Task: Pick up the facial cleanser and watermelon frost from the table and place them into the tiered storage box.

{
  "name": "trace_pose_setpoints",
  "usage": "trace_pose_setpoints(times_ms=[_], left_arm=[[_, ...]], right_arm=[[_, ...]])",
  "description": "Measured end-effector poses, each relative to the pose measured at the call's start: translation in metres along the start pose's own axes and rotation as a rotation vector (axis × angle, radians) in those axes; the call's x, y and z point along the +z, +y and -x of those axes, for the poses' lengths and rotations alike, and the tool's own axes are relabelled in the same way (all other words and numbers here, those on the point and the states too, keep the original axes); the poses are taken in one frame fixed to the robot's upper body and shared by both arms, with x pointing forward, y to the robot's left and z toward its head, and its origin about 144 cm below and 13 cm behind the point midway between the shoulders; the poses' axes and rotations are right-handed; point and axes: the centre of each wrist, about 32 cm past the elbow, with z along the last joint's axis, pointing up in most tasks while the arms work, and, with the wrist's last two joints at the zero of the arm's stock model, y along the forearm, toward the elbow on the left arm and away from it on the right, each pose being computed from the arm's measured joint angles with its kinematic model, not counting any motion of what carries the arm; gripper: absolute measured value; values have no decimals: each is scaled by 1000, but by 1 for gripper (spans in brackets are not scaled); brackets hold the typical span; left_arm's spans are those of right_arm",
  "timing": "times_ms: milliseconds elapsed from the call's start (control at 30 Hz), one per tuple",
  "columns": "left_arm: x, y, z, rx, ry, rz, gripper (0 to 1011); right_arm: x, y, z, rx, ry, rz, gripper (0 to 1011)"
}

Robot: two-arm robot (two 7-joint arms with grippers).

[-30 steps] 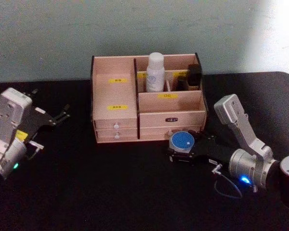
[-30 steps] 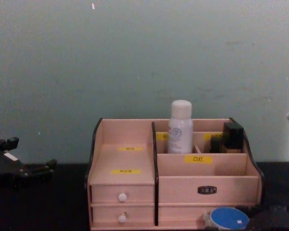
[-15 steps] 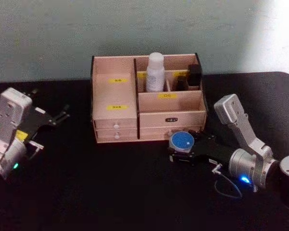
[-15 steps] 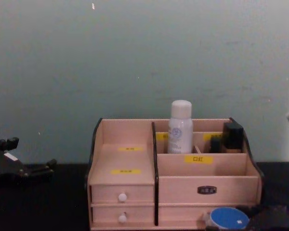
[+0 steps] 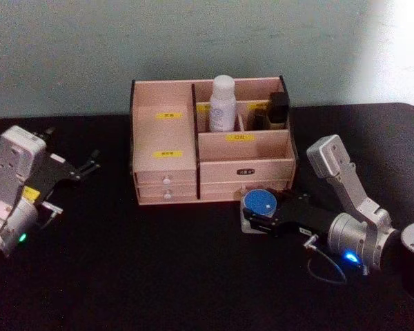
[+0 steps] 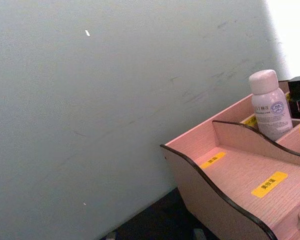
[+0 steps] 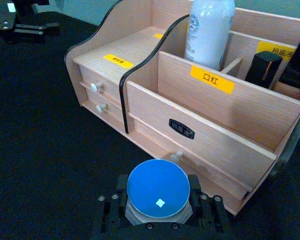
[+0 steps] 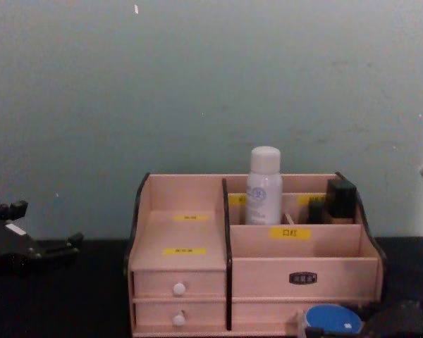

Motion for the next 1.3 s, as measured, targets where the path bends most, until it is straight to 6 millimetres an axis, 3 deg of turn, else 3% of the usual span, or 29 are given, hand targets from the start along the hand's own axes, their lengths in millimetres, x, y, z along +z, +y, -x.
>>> trace_pose_setpoints(times_ms=[467, 867, 1300], left_arm=[[0, 0, 0, 0, 0, 0, 1001], [0, 0, 0, 0, 0, 0, 1001], [0, 0, 0, 0, 0, 0, 1001]], right_arm=[[3, -5, 1, 15, -9, -17, 712], [35, -22, 1, 76, -73, -111, 713], [71, 7, -7, 102, -110, -180, 712]])
